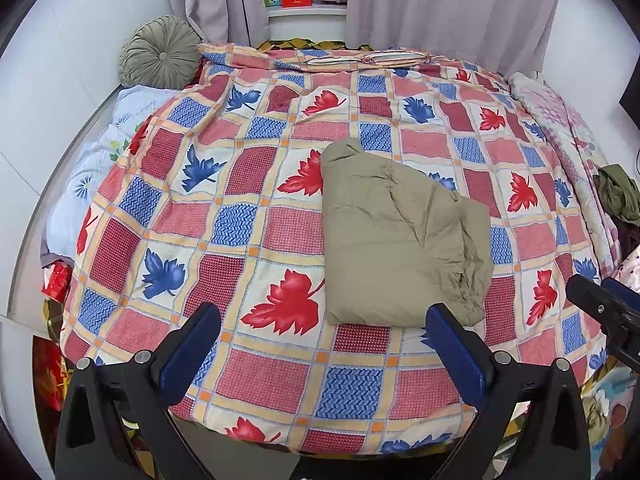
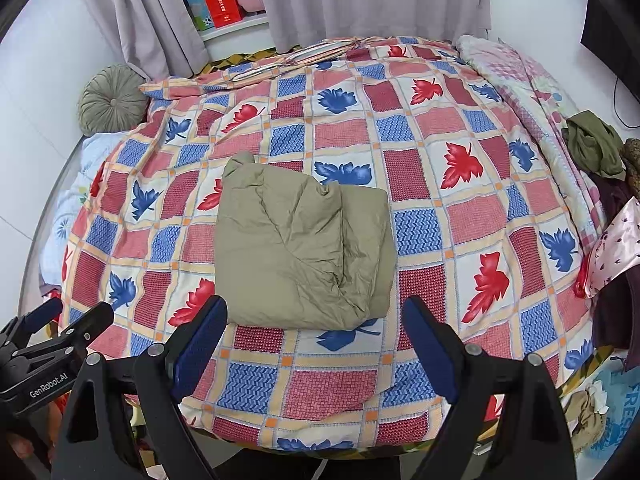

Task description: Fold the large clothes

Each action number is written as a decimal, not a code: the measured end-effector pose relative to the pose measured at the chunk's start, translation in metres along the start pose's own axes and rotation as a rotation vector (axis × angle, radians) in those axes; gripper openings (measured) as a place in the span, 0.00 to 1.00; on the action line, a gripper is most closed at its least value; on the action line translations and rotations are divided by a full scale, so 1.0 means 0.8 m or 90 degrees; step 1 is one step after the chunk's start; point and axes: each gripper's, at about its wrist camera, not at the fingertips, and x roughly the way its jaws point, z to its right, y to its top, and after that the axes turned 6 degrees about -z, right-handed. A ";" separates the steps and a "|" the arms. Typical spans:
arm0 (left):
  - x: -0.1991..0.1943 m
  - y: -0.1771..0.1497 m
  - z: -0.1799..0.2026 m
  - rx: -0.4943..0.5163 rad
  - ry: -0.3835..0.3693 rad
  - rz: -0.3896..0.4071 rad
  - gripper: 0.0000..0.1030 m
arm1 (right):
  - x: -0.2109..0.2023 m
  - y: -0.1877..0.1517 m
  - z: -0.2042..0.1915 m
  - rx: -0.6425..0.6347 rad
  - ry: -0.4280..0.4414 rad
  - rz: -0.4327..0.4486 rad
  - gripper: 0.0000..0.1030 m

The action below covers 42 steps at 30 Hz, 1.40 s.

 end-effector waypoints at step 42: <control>0.000 0.007 0.000 0.003 0.000 -0.004 1.00 | -0.001 0.004 0.000 -0.001 0.001 -0.001 0.88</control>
